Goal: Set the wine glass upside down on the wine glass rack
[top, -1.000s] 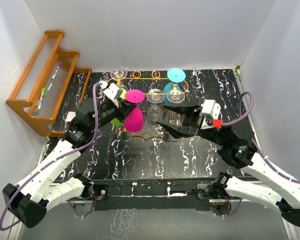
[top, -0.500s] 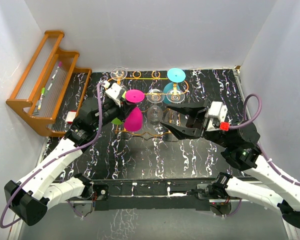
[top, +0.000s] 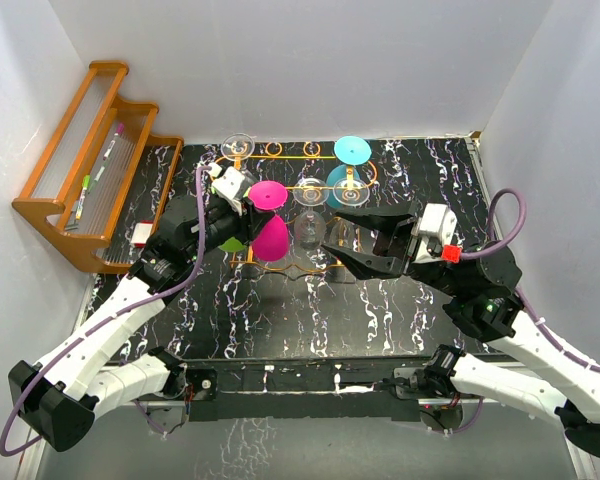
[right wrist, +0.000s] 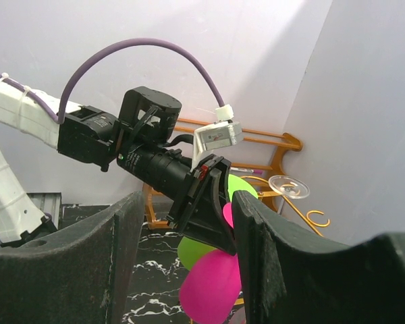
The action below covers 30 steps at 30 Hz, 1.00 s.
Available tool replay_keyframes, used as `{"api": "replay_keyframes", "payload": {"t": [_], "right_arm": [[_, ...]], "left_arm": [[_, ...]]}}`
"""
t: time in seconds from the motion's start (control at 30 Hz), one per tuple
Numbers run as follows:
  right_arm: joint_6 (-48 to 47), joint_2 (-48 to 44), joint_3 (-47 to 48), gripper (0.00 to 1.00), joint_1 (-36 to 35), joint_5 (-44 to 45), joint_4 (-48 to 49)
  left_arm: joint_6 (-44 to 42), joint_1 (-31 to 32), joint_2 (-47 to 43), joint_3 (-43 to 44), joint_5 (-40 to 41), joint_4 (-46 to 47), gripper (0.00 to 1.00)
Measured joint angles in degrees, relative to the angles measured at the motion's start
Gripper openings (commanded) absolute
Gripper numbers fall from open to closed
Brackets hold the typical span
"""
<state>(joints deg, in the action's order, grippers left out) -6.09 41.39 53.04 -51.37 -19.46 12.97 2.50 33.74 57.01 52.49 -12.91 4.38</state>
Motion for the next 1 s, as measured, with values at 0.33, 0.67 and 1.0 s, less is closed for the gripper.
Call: {"api": "replay_keyframes", "payload": {"t": [0.33, 0.67, 1.0], "right_arm": [[0.0, -0.8, -0.4, 0.57, 0.0, 1.5, 0.0], [0.0, -0.7, -0.4, 0.57, 0.0, 1.5, 0.0], [0.0, -0.3, -0.4, 0.57, 0.0, 1.5, 0.0]], "left_arm": [[0.0, 0.0, 0.0, 0.0, -1.3, -0.4, 0.29], [-0.8, 0.0, -0.5, 1.3, -1.5, -3.2, 0.24], [-2.1, 0.0, -1.6, 2.8, -1.5, -6.1, 0.27]]}}
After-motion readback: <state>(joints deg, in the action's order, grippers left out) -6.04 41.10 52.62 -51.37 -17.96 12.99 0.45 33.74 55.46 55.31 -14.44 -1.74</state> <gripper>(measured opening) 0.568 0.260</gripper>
